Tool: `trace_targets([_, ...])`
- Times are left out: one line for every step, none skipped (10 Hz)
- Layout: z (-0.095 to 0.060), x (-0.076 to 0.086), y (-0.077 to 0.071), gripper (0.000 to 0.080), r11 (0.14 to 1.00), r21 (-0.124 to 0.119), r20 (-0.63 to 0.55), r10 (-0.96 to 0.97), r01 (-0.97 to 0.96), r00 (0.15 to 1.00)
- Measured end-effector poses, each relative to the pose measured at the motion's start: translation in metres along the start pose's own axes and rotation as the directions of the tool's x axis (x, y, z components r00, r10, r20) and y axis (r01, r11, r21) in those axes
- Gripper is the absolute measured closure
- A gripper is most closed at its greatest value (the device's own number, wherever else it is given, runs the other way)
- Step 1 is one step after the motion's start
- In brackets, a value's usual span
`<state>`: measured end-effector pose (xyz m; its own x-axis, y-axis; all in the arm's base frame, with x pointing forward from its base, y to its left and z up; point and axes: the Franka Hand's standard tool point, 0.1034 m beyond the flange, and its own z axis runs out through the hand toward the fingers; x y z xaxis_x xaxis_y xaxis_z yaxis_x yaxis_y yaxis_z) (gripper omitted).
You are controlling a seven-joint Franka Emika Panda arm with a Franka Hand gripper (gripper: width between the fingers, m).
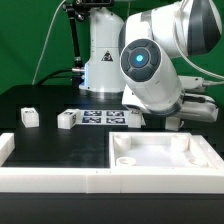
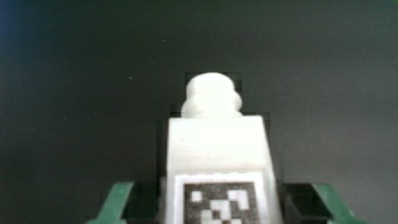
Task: Assemble one leg
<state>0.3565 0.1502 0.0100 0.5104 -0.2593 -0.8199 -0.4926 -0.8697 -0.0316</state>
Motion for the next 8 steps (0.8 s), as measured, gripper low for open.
trace_targets([-0.002, -0.002, 0.001, 0.0512, 1.0, 0.0, 0.005, -0.005, 0.005, 1.0])
trace_targets([-0.015, -0.01, 0.003, 0.0512, 1.0, 0.005, 0.013, -0.018, 0.018, 1.0])
trace_targets([-0.028, -0.021, 0.003, 0.0511, 1.0, 0.004, 0.005, -0.029, 0.029, 1.0])
trace_targets([-0.042, -0.032, 0.0, 0.0511, 0.999, 0.004, -0.012, -0.041, 0.041, 0.999])
trace_targets([-0.058, -0.044, -0.003, 0.0511, 0.998, 0.005, -0.05, -0.057, 0.057, 0.997])
trace_targets([-0.063, -0.05, -0.003, 0.0511, 0.998, 0.006, -0.05, -0.061, 0.062, 0.997])
trace_targets([-0.061, -0.045, -0.004, 0.0511, 0.998, 0.008, -0.065, -0.058, 0.059, 0.996])
trace_targets([-0.065, -0.038, -0.009, 0.0511, 0.998, 0.017, -0.165, -0.058, 0.062, 0.985])
